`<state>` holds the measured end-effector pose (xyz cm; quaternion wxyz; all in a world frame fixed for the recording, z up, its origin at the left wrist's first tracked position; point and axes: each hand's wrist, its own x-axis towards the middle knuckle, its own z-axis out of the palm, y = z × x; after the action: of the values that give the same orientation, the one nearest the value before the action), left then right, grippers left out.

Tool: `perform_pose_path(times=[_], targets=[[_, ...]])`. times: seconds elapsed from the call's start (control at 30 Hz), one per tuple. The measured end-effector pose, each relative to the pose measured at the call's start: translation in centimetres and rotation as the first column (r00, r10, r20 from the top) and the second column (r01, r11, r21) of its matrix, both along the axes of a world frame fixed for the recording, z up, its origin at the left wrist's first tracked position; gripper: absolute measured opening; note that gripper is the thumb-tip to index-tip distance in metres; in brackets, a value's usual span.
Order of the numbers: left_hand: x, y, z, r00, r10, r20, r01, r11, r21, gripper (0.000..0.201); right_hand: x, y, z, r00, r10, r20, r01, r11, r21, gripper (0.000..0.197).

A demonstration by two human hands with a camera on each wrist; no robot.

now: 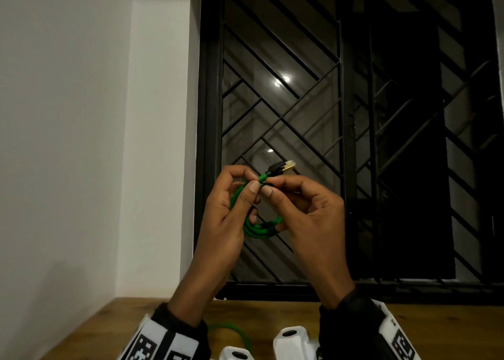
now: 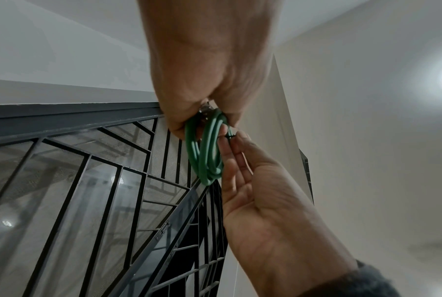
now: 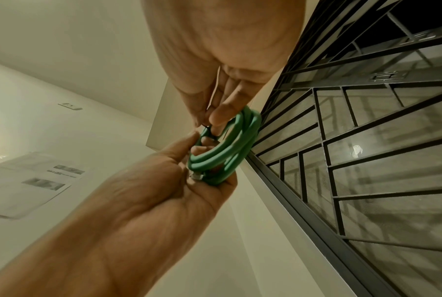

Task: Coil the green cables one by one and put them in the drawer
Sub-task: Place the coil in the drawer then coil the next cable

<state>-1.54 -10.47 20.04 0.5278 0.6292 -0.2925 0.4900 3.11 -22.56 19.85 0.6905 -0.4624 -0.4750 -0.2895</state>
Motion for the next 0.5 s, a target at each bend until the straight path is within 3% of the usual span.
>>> perform_pose_path(times=[0.37, 0.5], targets=[[-0.25, 0.04, 0.3, 0.999, 0.019, -0.028, -0.019, 1.0, 0.022, 0.015, 0.04, 0.08, 0.17, 0.995, 0.064, -0.072, -0.059, 0.996, 0.066, 0.011], [-0.26, 0.25, 0.34, 0.999, 0.015, -0.038, -0.013, 0.999, 0.048, 0.008, 0.05, 0.07, 0.19, 0.996, 0.058, -0.074, -0.053, 0.996, 0.069, 0.012]])
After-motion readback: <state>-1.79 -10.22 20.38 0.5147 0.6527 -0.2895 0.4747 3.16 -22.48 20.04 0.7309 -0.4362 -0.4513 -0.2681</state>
